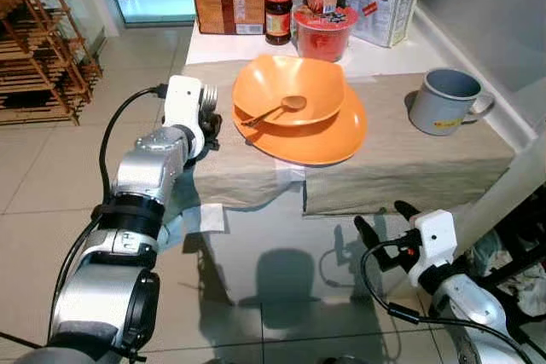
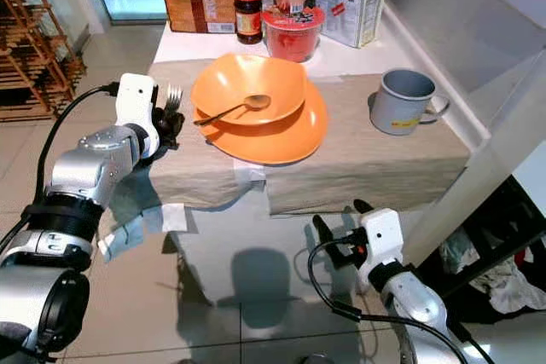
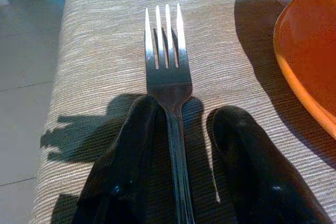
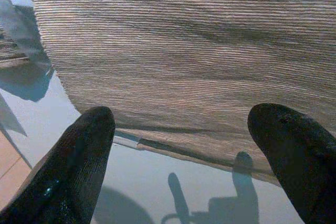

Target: Setting the table

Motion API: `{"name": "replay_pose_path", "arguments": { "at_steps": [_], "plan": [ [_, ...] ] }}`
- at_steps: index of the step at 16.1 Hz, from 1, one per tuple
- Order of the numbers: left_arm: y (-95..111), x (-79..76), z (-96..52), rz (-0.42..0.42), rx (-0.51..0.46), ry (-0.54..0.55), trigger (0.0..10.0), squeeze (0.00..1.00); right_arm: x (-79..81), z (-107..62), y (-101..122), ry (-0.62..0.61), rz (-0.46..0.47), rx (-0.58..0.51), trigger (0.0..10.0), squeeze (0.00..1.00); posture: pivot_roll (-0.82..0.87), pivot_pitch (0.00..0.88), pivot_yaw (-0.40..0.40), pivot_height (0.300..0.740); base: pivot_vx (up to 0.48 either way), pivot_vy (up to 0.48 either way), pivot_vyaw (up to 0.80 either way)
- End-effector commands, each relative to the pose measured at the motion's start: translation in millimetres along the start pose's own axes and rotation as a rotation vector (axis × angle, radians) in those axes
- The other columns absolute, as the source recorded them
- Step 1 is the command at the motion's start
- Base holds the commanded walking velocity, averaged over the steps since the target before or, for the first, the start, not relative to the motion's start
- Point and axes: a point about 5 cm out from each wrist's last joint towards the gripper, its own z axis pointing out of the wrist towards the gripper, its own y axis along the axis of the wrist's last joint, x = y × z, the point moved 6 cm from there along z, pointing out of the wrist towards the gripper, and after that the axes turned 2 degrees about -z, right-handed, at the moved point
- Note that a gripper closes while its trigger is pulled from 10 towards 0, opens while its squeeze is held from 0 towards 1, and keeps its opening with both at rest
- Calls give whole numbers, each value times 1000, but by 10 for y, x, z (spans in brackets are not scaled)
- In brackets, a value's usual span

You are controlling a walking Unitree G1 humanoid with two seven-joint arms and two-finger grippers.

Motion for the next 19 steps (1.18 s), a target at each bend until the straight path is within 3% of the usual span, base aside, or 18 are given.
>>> {"name": "replay_pose_path", "arguments": {
  "at_steps": [1, 2, 3, 4, 8, 11, 14, 16, 19],
  "plan": [
    [-59, 37, 15, 22, 34, 15, 10000, 0, -32, -13, -14, 2, -14, 1, 10000, 0, -167, 26, 46, 740, 0, 0, 0],
    [-90, 45, 30, 17, 56, 15, 10000, 0, -40, -21, -51, 2, -14, 2, 10000, 0, -168, 24, 48, 740, 0, 0, 0],
    [-136, 55, 30, 23, 77, 17, 4392, 0, -51, -31, -95, 0, -13, 8, 10000, 0, -168, 24, 48, 740, 0, 0, 0],
    [-213, 46, 27, 2, 114, 6, 0, 0, -65, -39, -144, -1, -11, 15, 10000, 0, -167, 27, 47, 740, 0, 0, 0],
    [-497, -29, 8, -63, 253, -40, 0, 0, -99, -26, -227, -2, -9, 25, 10000, 0, -166, 48, 43, 740, 0, 0, 0],
    [-501, -22, 8, -55, 257, -35, 0, 0, -113, 3, -240, 0, -12, 19, 10000, 0, -164, 53, 40, 740, 0, 0, 0],
    [-465, 25, 10, -52, 226, -7, 0, 0, -118, 19, -249, 2, -14, 13, 10000, 0, -165, 44, 38, 740, 0, 0, 0],
    [-211, 44, 12, -109, 87, 23, 0, 0, -129, 32, -229, 3, -19, 2, 10000, 0, -165, 52, 14, 740, 0, 0, 0],
    [-33, 14, -17, -155, 2, 29, 0, 0, -175, 56, -272, 16, -24, 18, 10000, 0, -161, 47, 9, 740, 0, 0, 0]
  ]
}}
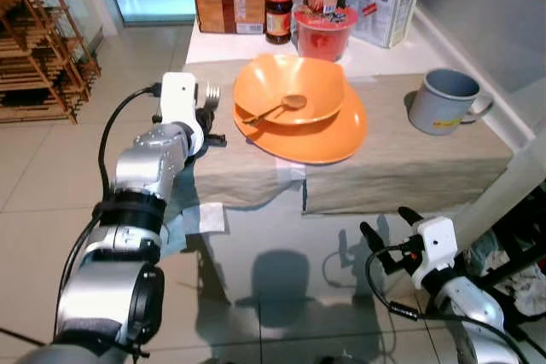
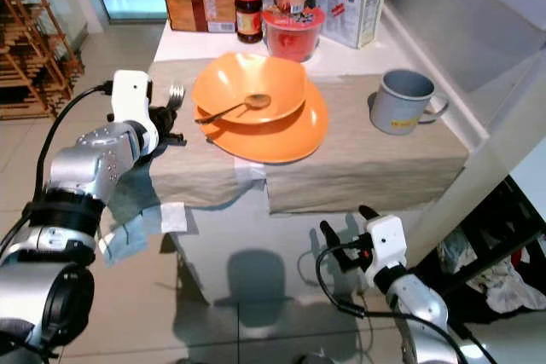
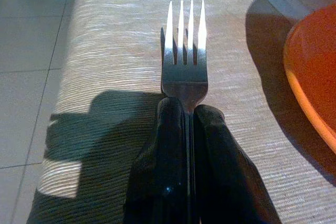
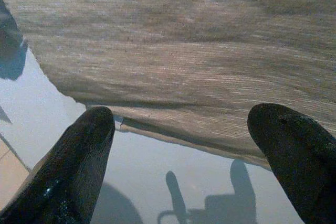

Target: Setting the table

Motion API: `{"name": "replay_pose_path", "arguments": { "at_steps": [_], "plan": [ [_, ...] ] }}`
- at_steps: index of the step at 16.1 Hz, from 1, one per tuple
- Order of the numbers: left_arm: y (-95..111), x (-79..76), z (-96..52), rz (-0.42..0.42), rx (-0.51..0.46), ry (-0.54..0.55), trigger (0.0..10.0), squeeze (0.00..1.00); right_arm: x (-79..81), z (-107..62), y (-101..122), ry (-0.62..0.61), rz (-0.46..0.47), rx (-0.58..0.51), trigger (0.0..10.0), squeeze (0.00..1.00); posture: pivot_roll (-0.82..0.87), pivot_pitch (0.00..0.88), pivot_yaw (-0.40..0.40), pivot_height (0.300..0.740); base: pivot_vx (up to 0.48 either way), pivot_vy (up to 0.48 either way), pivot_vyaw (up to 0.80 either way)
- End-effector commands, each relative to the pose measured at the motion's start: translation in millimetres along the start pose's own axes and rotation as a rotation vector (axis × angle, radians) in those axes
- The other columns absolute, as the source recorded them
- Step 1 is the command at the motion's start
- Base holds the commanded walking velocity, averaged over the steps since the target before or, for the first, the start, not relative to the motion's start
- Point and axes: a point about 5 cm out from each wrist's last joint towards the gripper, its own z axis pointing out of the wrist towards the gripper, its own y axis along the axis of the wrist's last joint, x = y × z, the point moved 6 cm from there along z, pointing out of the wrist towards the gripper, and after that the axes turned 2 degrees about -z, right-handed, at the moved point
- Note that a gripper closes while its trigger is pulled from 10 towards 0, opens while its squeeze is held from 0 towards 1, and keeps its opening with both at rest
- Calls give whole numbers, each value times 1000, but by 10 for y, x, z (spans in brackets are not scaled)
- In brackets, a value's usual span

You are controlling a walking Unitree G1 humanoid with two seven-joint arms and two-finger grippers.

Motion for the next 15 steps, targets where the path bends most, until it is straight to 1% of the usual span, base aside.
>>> {"name": "replay_pose_path", "arguments": {
  "at_steps": [1, 3, 4, 6, 7, 9, 10, 11, 13, 14, 15],
  "plan": [
    [-70, -1, -5, -35, 12, 7, 0, 0, -43, -4, 0, 5, -15, 0, 10000, 0, -161, 47, 9, 740, 0, 0, 0],
    [47, -14, -31, -59, -41, 14, 0, 0, -84, -7, -74, -6, -7, 18, 10000, 0, -158, 38, 18, 740, 0, 0, 0],
    [146, 27, -58, -70, -85, 31, 0, 0, -104, -19, -140, -12, 3, 33, 10000, 0, -155, 38, 21, 740, 0, 0, 0],
    [173, 54, -83, -67, -101, 42, 0, 0, -100, -18, -197, -13, 10, 46, 10000, 0, -153, 31, 24, 740, 0, 0, 0],
    [178, 91, -119, -40, -121, 63, 0, 0, -138, -7, -276, -20, 22, 77, 10000, 0, -151, 24, 24, 740, 0, 0, 0],
    [172, 116, -226, 17, -161, 64, 0, 0, -193, 9, -356, -32, 36, 115, 10000, 0, -147, 0, 31, 740, 0, 0, 0],
    [201, 114, -304, 50, -193, 53, 0, 0, -285, -66, -326, -34, 31, 98, 10000, 0, -143, 0, 35, 740, 0, 0, 0],
    [202, 113, -325, 54, -197, 50, 0, 0, -309, -95, -314, -33, 28, 90, 10000, 0, -143, 0, 35, 740, 0, 0, 0],
    [253, 135, -483, 63, -265, 29, 0, 0, -418, -181, -318, -52, 31, 84, 10000, 0, -140, 6, 39, 740, 0, 0, 0],
    [260, 156, -563, 58, -288, 23, 0, 0, -438, -178, -330, -57, 34, 86, 10000, 0, -137, 6, 41, 740, 0, 0, 0],
    [259, 166, -597, 60, -296, 23, 0, 0, -440, -173, -335, -58, 35, 87, 10000, 0, -137, 6, 41, 740, 0, 0, 0]
  ]
}}
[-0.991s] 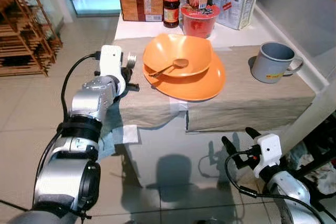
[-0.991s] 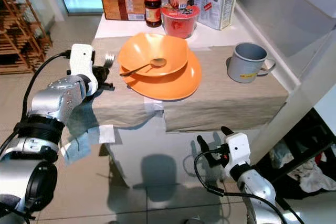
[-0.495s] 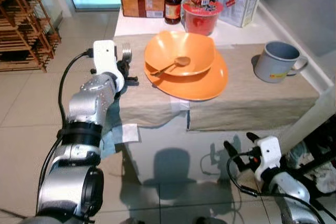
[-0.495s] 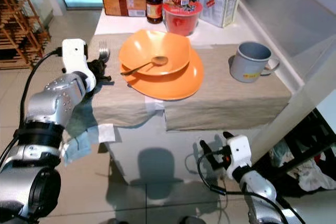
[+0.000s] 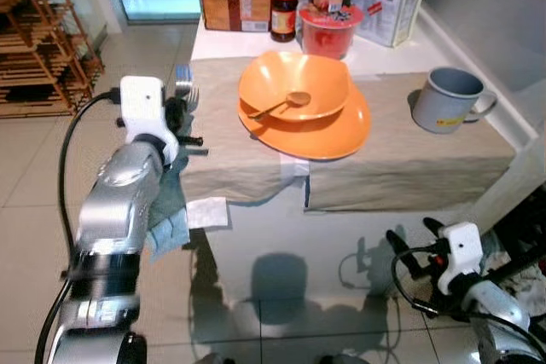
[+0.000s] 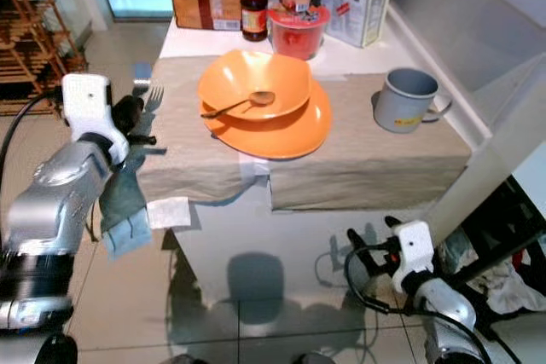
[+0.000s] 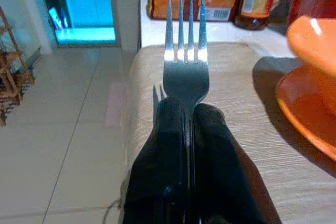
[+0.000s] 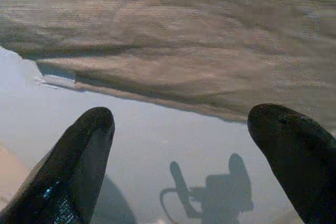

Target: Setting the table

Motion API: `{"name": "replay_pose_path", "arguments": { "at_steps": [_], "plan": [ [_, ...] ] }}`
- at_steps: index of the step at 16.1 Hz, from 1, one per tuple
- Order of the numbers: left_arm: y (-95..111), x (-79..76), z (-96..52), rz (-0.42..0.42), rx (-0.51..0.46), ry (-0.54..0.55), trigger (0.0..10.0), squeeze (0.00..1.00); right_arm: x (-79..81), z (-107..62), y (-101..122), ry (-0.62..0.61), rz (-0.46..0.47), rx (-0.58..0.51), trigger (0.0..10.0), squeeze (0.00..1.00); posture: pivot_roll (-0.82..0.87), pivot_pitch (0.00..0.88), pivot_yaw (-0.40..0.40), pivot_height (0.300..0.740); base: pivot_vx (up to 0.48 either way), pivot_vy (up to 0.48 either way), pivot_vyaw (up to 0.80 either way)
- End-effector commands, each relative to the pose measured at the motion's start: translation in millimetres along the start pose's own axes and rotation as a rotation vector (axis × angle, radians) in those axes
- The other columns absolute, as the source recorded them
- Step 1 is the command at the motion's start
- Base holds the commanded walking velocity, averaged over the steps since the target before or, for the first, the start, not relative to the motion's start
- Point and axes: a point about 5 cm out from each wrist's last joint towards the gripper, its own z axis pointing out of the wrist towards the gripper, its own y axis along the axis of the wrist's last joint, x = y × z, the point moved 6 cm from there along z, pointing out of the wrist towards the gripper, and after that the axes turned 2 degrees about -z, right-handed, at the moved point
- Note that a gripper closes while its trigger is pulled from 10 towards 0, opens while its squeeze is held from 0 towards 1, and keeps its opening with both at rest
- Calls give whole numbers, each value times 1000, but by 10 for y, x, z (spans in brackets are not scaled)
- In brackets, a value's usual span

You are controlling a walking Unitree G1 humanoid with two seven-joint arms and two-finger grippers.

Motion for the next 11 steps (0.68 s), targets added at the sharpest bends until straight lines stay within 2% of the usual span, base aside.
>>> {"name": "replay_pose_path", "arguments": {
  "at_steps": [1, 3, 4, 5, 6, 7, 8, 9, 11],
  "plan": [
    [120, 21, -109, 3, -61, -1, 0, 0, -10, 19, 14, -9, 4, -10, 10000, 0, -126, 9, 40, 740, 0, 0, 0],
    [118, 88, -245, -4, -88, 30, 0, 0, 9, 54, 34, -17, 18, -24, 10000, 0, -121, 6, 40, 740, 0, 0, 0],
    [81, 162, -388, 18, -104, 60, 0, 0, -10, 51, 50, -13, 26, -36, 10000, 0, -113, 4, 41, 740, 0, 0, 0],
    [30, 169, -483, 24, -100, 56, 0, 0, -30, 41, 66, -9, 26, -45, 10000, 0, -110, 3, 43, 740, 0, 0, 0],
    [-119, 187, -642, -23, -64, 69, 0, 0, -46, 46, 89, -14, 37, -59, 10000, 0, -105, 0, 43, 740, 0, 0, 0],
    [-253, 146, -766, -64, -32, 68, 0, 0, -69, 73, 108, -21, 49, -58, 10000, 0, -101, 0, 40, 740, 0, 0, 0],
    [-286, 125, -796, -72, -25, 65, 0, 0, -78, 83, 114, -23, 52, -57, 10000, 0, -101, 0, 40, 740, 0, 0, 0],
    [-386, 17, -880, -87, -21, 56, 0, 0, -109, 106, 157, -26, 54, -66, 10000, 0, -92, 0, 29, 740, 0, 0, 0],
    [-513, -73, -974, -109, -5, 46, 0, 0, -126, 152, 260, -21, 50, -102, 10000, 0, -90, 0, 27, 740, 0, 0, 0]
  ]
}}
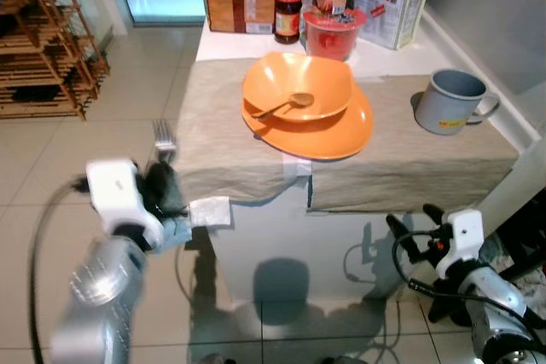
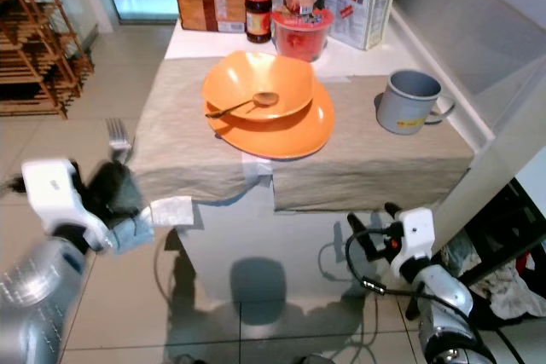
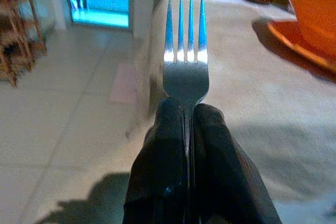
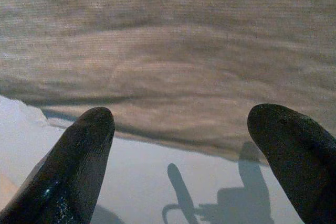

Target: Setting the table

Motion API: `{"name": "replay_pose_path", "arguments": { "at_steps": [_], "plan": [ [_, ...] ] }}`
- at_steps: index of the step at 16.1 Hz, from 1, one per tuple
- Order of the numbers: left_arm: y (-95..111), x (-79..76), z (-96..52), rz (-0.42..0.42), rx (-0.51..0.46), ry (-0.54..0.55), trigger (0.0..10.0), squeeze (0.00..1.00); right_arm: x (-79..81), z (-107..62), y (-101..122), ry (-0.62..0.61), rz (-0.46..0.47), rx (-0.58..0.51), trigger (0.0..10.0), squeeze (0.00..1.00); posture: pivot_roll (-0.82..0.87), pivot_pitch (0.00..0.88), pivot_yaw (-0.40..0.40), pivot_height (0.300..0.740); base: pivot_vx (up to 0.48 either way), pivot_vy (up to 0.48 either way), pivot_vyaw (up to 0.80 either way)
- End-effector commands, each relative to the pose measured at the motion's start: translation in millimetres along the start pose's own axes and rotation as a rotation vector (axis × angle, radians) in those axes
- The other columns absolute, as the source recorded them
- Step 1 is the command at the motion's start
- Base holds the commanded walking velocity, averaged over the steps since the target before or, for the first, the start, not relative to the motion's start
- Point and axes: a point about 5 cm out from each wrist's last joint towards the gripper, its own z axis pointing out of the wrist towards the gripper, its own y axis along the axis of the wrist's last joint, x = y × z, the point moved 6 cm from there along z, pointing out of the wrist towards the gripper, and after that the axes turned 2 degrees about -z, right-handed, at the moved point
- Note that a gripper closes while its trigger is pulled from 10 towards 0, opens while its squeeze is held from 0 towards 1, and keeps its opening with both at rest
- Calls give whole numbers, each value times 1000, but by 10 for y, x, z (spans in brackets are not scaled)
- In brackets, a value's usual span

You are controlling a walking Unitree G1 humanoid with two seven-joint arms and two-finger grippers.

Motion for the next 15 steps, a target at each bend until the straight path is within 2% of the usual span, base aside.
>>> {"name": "replay_pose_path", "arguments": {
  "at_steps": [1, 3, 6, 8, 10, 11, 12, 13, 14, 15],
  "plan": [
    [58, -28, -46, -2, -32, -3, 0, 0, 22, 63, 49, -5, 5, -19, 10000, 0, -91, 0, 27, 740, 0, 0, 0],
    [-64, -98, -135, -3, 3, -9, 0, 0, 119, 116, 60, 23, -3, -26, 10000, 0, -91, 0, 25, 740, 0, 0, 0],
    [-123, -250, -164, -1, 8, -31, 0, 0, 85, 119, 67, 18, 7, -22, 10000, 0, -99, 0, 26, 740, 0, 0, 0],
    [-143, -289, -144, -9, 9, -33, 0, 0, 113, 144, 23, 23, -5, 13, 10000, 0, -100, 0, 25, 740, 0, 0, 0],
    [-105, -311, -55, -8, -9, -34, 0, 0, 163, 179, -88, 37, -23, 96, 10000, 0, -92, 0, 24, 740, 0, 0, 0],
    [-91, -324, -11, -3, -14, -37, 0, 0, 145, 206, -46, 32, -16, 85, 10000, 0, -90, 0, 26, 740, 0, 0, 0],
    [-87, -310, 24, -7, -15, -29, 0, 0, 433, 378, 125, 71, -39, -13, 10000, 0, -90, 0, 27, 740, 0, 0, 0],
    [-92, -270, 70, -11, -12, -13, 0, 0, 790, 623, 549, 102, -51, -169, 10000, 0, -90, 0, 27, 740, 0, 0, 0],
    [-95, -253, 88, -11, -11, -8, 0, 0, 853, 713, 807, 94, -40, -226, 10000, 0, -90, 0, 27, 740, 0, 0, 0],
    [-94, -253, 97, -11, -12, -7, 0, 0, 821, 770, 990, 66, -32, -244, 10000, 0, -92, 0, 25, 740, 0, 0, 0]
  ]
}}
